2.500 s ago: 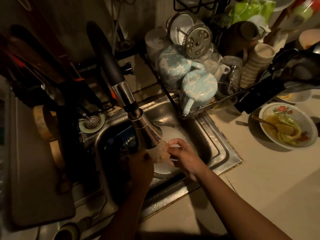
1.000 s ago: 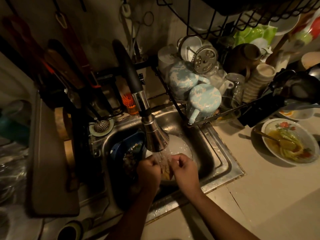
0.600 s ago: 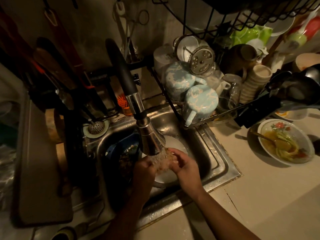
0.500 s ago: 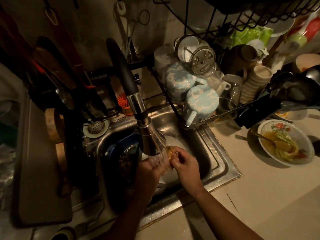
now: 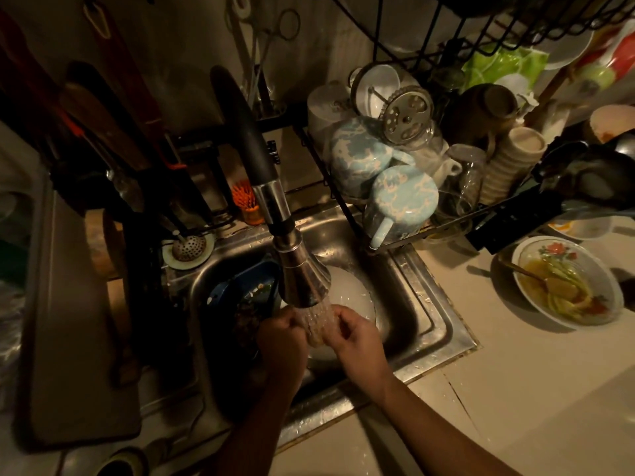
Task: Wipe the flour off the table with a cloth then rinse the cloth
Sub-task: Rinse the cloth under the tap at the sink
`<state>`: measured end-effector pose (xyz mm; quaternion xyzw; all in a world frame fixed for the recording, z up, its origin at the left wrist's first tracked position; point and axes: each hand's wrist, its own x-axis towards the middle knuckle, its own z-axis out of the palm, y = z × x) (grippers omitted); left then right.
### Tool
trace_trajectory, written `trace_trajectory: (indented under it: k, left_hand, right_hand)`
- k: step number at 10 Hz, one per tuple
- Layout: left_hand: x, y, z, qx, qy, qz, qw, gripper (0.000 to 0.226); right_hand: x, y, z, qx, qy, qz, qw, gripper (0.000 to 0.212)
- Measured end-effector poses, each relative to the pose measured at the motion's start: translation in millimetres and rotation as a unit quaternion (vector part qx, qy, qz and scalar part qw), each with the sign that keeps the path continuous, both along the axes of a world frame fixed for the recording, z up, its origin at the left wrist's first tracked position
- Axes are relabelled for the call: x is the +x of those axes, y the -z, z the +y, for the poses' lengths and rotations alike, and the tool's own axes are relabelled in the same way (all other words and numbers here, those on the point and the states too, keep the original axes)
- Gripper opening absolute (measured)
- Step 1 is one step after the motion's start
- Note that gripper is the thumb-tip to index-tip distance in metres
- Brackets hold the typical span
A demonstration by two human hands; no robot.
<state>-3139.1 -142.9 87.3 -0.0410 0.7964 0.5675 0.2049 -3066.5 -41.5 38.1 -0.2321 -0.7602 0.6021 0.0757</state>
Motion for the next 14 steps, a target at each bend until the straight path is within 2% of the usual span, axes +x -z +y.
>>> trace_trajectory:
  k: [1,2,3,4,5,6,7,8,9,10,11,12,13,14]
  left_hand:
    - [-1,0,2,0.027,-0.009,-0.034,0.999,0.044]
    - [10,-3,7,0.054,-0.01,-0.053,0.997,0.048]
    - [8,-6,9,0.03,-0.007,-0.041,0.999,0.052]
    - [-5,6,2,-0.021,-0.029,-0.039,0.999,0.051]
    - [1,-14,6,-0.083,0.006,0.001,0.997,0.051]
    - [2,-5,8,0.046,0.018,0.046,0.998,0.046]
    - [-8,41,7,-0.191,0.064,0.168,0.965,0.01]
    - [-2,25,8,-0.269,0.15,0.147,0.94,0.017]
    - [5,29,10,-0.267,0.114,0.175,0.941,0.02]
    - [-6,37,10,-0.258,0.144,0.131,0.947,0.018]
    - [2,45,7,-0.208,0.101,0.089,0.969,0.028]
    - [6,45,5,-0.191,0.103,0.142,0.966,0.013]
    - [-13,63,2,-0.204,0.103,0.127,0.965,0.008]
    - [-11,57,2,-0.214,0.08,0.156,0.961,0.014]
  right_hand:
    - [1,0,1,0.022,-0.043,-0.012,0.999,0.022]
    - [-8,8,8,0.019,0.033,-0.016,0.999,0.018]
    - [-10,7,5,0.037,0.042,-0.012,0.998,0.015]
    - [-6,-3,-4,0.027,-0.023,-0.007,0.999,0.011]
    - [-13,6,6,0.01,0.035,-0.005,0.999,0.015]
    - [-15,12,10,0.013,0.07,-0.014,0.997,0.017]
    - [-7,8,1,-0.008,0.007,-0.008,1.0,0.009]
    - [-8,13,13,-0.03,0.038,-0.02,0.999,0.022]
    - [-5,13,16,-0.051,0.056,-0.015,0.997,0.019]
    - [1,-1,2,-0.114,0.026,0.018,0.993,0.017]
    - [-3,7,8,-0.105,0.053,0.02,0.993,0.023]
    - [-7,13,9,-0.073,0.091,0.005,0.993,0.026]
    - [-3,3,0,-0.086,0.03,0.038,0.995,0.02]
    - [-8,3,7,-0.079,0.063,0.049,0.994,0.021]
